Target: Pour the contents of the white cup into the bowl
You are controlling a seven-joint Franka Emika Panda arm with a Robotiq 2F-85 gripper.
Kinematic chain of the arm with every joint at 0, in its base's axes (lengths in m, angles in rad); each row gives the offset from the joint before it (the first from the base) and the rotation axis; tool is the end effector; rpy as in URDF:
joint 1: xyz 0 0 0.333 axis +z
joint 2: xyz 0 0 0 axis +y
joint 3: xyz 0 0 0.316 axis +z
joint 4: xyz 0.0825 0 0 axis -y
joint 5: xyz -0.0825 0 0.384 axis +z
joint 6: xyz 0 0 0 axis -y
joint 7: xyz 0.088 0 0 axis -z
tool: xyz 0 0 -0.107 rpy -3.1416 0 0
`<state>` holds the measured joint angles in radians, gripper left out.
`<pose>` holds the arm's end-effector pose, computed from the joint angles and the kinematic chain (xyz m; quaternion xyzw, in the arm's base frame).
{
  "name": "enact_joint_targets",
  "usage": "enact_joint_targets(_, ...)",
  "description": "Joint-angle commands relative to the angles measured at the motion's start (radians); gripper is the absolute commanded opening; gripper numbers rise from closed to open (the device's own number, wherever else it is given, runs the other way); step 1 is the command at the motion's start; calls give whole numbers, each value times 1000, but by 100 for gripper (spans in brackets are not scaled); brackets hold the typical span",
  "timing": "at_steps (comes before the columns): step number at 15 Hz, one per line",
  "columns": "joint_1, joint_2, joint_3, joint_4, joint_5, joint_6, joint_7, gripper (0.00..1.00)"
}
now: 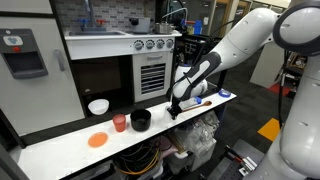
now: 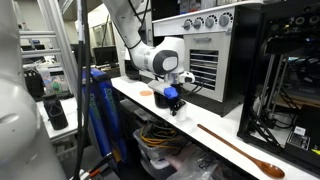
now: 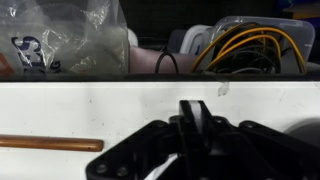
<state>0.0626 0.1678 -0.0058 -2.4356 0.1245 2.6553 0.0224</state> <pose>0.4944 0.0246 0.2410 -0.9985 0.0370 -0.0247 0.0310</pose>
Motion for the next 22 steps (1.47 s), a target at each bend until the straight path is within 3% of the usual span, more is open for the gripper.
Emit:
enact_joint_targets(1, -25, 14, 16, 5, 3, 20, -24, 36)
enact_joint_targets(7, -13, -29, 8, -14, -39, 0, 4, 76)
enact_joint_targets(10, 3, -124, 4, -34, -97, -67, 95, 97)
enact_joint_targets(16, 34, -429, 69, -57, -4, -273, 101, 100)
enact_joint_targets(22, 83, -662, 145, -54, -4, -331, 156, 100)
